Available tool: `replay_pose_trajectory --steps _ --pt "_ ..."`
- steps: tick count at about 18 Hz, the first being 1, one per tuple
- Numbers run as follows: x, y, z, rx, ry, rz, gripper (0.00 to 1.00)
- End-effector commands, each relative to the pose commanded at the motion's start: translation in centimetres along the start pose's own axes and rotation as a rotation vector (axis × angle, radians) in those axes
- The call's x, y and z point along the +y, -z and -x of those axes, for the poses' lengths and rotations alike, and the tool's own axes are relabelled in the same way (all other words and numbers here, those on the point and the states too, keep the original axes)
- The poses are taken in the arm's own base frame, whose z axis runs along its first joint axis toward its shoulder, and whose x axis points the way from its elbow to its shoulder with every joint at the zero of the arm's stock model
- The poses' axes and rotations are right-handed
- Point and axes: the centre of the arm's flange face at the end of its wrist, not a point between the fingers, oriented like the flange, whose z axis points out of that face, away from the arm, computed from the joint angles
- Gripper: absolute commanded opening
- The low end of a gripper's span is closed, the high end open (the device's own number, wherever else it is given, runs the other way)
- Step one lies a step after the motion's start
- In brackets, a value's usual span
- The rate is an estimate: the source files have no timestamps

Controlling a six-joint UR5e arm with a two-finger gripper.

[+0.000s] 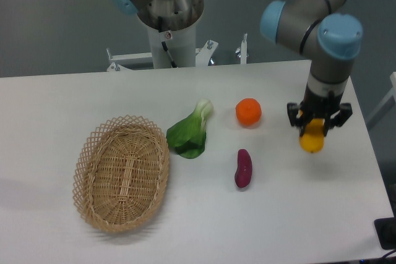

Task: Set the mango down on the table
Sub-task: 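Carry the held yellow mango down toward the table beside the sweet potato, then lower the mango onto the table and open the gripper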

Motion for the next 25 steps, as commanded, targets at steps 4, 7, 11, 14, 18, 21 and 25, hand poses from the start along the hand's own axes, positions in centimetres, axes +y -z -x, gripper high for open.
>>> replay_pose_trajectory --steps 4,7,11,14,18,21,25 --pt "-3.0 -3.1 -2.1 0.023 -0.036 0.01 0.41" --pt "-4.7 -4.8 -3.5 0.035 -0.016 0.016 0.42" --pt "-6.6 -6.0 -4.2 0.037 -0.009 0.007 0.42" --pt "-7.4 -6.8 -4.9 0.047 -0.007 0.005 0.42" --pt "-7.5 -7.3 -5.2 0.055 -0.011 0.008 0.42" --pt "-7.5 -7.3 -5.2 0.054 -0.014 0.007 0.51" --pt "-7.6 -7.0 -5.0 0.048 -0.036 0.002 0.84"
